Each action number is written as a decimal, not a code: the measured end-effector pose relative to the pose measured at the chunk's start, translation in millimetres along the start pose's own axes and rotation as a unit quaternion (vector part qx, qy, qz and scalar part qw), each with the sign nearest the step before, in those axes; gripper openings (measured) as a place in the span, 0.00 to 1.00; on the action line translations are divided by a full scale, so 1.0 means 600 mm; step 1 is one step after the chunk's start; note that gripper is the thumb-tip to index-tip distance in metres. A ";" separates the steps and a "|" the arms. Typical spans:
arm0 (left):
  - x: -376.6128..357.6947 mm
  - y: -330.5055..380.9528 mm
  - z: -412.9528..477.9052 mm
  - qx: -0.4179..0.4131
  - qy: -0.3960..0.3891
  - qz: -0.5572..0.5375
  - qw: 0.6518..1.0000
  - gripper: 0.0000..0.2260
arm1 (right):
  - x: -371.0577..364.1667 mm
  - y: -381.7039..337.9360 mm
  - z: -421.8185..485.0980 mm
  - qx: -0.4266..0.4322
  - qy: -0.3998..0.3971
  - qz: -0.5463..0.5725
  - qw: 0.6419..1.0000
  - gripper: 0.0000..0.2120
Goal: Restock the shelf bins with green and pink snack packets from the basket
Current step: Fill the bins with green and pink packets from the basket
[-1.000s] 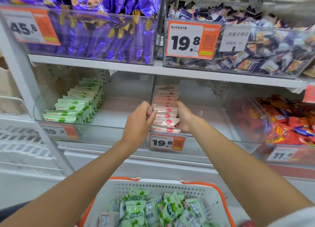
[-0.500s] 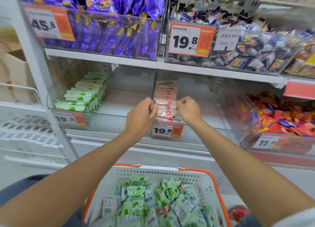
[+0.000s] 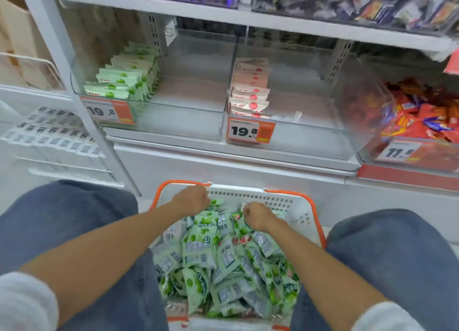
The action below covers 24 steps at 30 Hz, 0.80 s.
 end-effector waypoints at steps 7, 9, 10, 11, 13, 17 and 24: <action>-0.074 -0.069 -0.010 0.020 -0.050 -0.020 0.998 0.08 | -0.029 0.005 0.061 0.007 0.070 -0.109 0.992 0.17; -0.077 -0.077 -0.018 0.027 -0.050 -0.033 0.998 0.08 | -0.034 0.034 0.065 -0.052 0.098 -0.100 0.989 0.18; -0.077 -0.080 -0.020 0.027 -0.052 -0.036 0.998 0.07 | -0.040 0.044 0.066 -0.060 0.096 -0.106 0.988 0.21; -0.077 -0.083 -0.021 0.028 -0.053 -0.039 0.997 0.07 | -0.044 0.049 0.066 -0.056 0.091 -0.124 0.986 0.23; -0.077 -0.086 -0.019 0.032 -0.051 -0.045 0.997 0.07 | -0.047 0.044 0.067 -0.012 0.090 -0.184 0.979 0.25; -0.081 -0.074 -0.015 0.037 -0.052 -0.064 0.996 0.08 | -0.061 0.030 0.062 0.053 0.053 -0.200 0.977 0.20; -0.087 -0.047 -0.008 0.003 -0.057 -0.078 0.995 0.06 | -0.015 0.020 0.041 0.100 0.111 -0.213 0.966 0.22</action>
Point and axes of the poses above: each hand's wrist, its own z-axis towards the middle knuckle, its own x-axis out of the back of the hand, y = z × x, the point moved 8 cm from there along z, towards the middle knuckle, and after that the axes turned 1 degree about -y, right-handed, at the moved point
